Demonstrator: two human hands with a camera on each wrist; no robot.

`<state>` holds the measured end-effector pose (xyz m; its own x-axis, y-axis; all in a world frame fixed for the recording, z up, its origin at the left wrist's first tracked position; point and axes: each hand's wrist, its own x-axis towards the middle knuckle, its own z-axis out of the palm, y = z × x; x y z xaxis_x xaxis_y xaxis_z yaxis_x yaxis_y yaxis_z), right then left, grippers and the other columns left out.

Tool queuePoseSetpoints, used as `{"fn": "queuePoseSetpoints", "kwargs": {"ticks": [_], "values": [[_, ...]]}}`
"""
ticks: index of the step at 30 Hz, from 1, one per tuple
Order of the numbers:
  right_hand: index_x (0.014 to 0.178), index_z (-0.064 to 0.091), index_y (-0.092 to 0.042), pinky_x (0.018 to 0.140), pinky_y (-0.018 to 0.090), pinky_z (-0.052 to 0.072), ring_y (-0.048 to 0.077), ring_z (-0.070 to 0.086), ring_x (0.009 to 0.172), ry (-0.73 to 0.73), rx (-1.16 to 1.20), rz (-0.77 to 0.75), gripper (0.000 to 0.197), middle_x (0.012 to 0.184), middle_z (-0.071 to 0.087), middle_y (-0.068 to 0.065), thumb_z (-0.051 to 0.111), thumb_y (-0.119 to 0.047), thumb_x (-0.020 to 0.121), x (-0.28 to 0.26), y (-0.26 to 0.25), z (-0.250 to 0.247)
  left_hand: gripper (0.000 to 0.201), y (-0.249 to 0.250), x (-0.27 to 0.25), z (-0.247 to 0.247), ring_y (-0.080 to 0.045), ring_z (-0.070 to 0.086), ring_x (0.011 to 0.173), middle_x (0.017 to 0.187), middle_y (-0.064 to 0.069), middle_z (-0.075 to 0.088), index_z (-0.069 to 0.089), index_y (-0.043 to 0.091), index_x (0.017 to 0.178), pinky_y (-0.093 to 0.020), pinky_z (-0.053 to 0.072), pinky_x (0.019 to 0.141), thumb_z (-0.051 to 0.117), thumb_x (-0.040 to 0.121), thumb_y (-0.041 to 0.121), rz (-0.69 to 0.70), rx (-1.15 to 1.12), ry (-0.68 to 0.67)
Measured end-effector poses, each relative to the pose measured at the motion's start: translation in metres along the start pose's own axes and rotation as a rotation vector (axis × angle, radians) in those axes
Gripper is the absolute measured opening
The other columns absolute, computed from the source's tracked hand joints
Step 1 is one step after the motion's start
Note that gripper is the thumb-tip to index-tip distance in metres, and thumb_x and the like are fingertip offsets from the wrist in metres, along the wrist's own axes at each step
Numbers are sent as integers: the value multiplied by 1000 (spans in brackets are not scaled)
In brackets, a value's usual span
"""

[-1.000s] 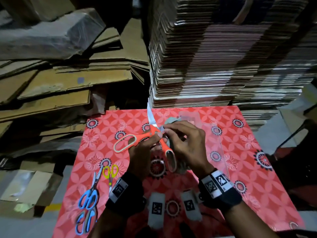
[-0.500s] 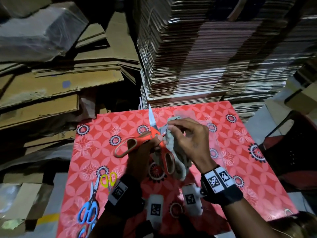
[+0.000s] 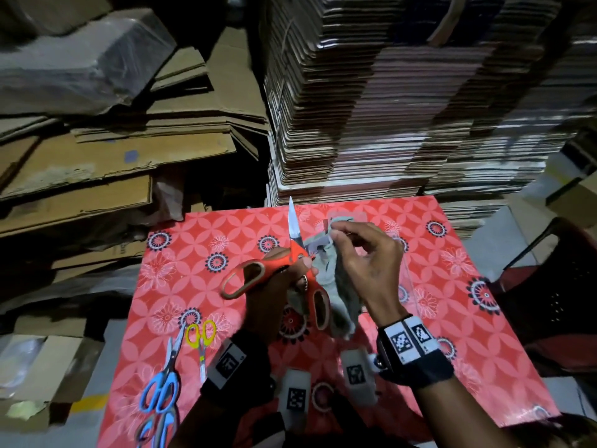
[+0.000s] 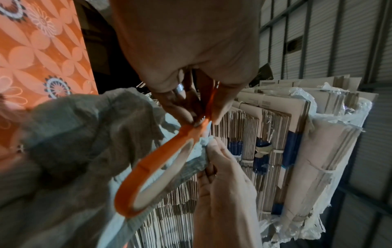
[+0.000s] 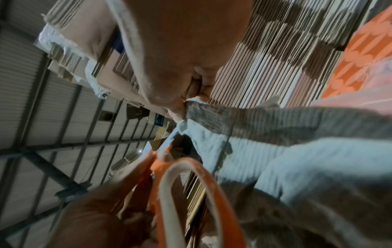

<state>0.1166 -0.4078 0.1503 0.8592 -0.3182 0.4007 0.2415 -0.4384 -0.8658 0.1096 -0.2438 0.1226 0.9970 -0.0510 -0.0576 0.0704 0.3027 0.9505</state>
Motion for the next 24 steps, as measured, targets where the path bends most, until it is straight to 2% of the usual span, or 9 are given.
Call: {"fn": "queuePoseSetpoints", "kwargs": {"ticks": [3,4,6,8,11,15,20,22,24], "values": [[92,83,-18,73,25,55,9,72,88,-139,0,-63,14,93,76,-9,79,-5,88,-14,-7,1,24,-5,-9,6,-31,59,82,78,-21,59,61,3,75,-64,52,85,69,97,5,19,-22,29],[90,83,-17,72,23,53,10,71,87,-188,14,-86,14,91,76,-9,79,-4,87,-16,-9,-2,23,-8,-12,8,-31,59,84,82,-26,58,58,-2,79,-63,51,86,69,97,8,31,-34,34],[90,84,-17,71,18,50,9,71,85,-218,45,-110,13,91,77,-10,81,-5,86,-11,-8,-15,27,-2,-20,17,-26,56,78,77,-20,54,54,0,76,-55,52,82,70,97,7,67,-11,61],[93,84,-19,71,13,48,6,71,85,-147,79,-73,15,92,77,-11,81,-6,87,-1,-2,-29,33,4,-28,26,-23,58,72,69,-12,54,54,6,67,-49,54,79,68,96,1,117,40,65],[96,83,-21,72,11,48,2,69,84,-75,78,-51,15,92,76,-11,80,-8,88,-1,3,-39,35,10,-40,42,-24,60,65,62,-16,55,57,4,61,-43,52,71,69,92,-6,172,96,113],[92,83,-15,72,14,48,5,70,87,-259,94,-190,12,91,76,-8,80,-5,88,-19,-2,-46,29,8,-50,58,-19,66,66,68,-1,68,69,10,70,-34,54,67,68,90,-10,131,119,198],[96,83,-20,75,26,57,7,71,85,-150,164,-82,12,93,78,-9,80,-11,89,2,18,-68,9,6,-64,76,-31,74,73,76,-19,73,71,-4,80,-35,60,70,72,88,-7,79,93,292],[95,83,-18,74,25,56,7,70,85,-143,155,-105,11,92,77,-8,79,-9,89,-4,18,-67,6,5,-68,82,-26,72,69,75,-17,73,72,-5,82,-31,58,68,72,88,-7,61,77,339],[92,83,-15,72,21,53,6,70,84,-227,158,-181,12,90,76,-7,79,-5,88,-15,12,-63,3,5,-70,84,-24,71,69,77,-17,73,72,-9,87,-32,58,69,72,88,-7,72,61,348]]}}
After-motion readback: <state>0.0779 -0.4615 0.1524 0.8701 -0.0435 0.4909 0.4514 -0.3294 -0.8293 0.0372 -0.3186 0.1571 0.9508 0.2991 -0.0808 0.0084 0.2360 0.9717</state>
